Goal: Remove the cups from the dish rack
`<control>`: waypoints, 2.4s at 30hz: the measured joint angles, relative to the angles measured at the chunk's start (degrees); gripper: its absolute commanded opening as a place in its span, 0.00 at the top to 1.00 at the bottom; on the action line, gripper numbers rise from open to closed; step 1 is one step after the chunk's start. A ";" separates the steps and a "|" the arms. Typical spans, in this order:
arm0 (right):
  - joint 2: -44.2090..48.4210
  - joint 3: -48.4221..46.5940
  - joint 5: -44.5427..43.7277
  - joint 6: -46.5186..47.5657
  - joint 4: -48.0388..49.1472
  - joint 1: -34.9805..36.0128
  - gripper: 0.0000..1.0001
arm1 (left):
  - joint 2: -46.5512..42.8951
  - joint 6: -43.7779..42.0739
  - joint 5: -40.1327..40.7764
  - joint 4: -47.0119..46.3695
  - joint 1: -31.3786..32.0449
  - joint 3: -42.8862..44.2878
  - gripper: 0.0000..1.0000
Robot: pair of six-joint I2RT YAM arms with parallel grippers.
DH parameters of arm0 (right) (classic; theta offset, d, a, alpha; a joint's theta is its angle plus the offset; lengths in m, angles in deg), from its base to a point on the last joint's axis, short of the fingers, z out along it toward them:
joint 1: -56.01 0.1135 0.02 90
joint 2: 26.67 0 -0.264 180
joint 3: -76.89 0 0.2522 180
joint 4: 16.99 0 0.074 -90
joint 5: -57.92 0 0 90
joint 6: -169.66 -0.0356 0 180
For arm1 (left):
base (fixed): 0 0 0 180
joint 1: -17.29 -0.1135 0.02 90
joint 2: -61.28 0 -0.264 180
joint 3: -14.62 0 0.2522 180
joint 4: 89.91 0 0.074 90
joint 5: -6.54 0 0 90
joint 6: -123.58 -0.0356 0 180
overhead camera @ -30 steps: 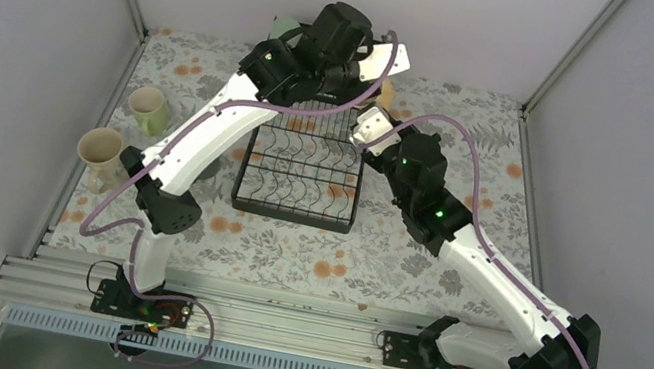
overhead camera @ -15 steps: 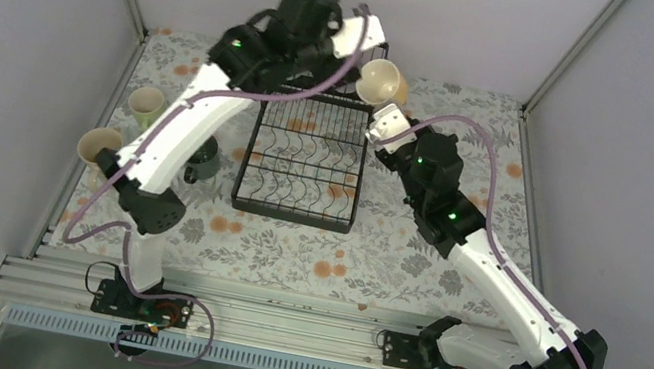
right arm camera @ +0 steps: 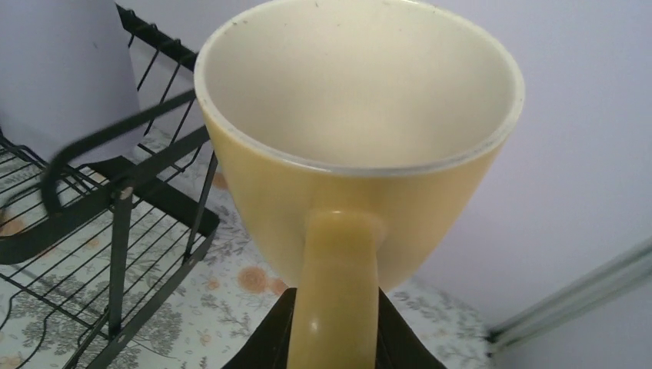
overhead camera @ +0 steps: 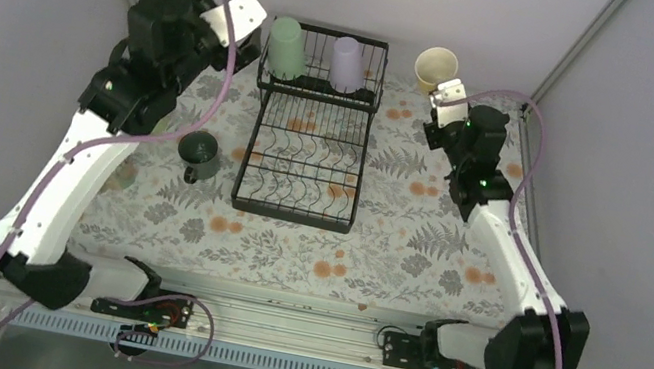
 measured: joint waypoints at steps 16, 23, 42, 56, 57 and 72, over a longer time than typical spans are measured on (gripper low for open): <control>-36.13 -19.32 18.43 -18.64 0.79 -10.71 0.96 | -25.77 -2.49 0.79 -26.67 -2.93 -38.51 0.00; -41.59 -22.93 18.73 -20.13 0.35 -10.71 0.96 | -28.11 -2.84 0.79 -30.60 -2.93 -44.74 0.00; -49.40 -24.98 20.92 -22.14 -4.48 -11.50 0.96 | -26.10 -2.27 1.22 -35.71 -3.58 -46.82 0.00; -49.27 -24.15 20.68 -21.68 -6.45 -11.52 0.96 | -21.05 -0.15 0.66 -36.70 -3.67 -44.98 0.00; -49.20 -23.96 20.65 -21.53 -6.25 -11.52 0.96 | -20.96 -0.02 0.61 -36.72 -3.67 -44.83 0.00; -45.51 -18.82 19.41 -18.95 -5.55 -11.52 0.67 | -20.68 0.98 0.15 -35.80 -3.98 -43.52 0.00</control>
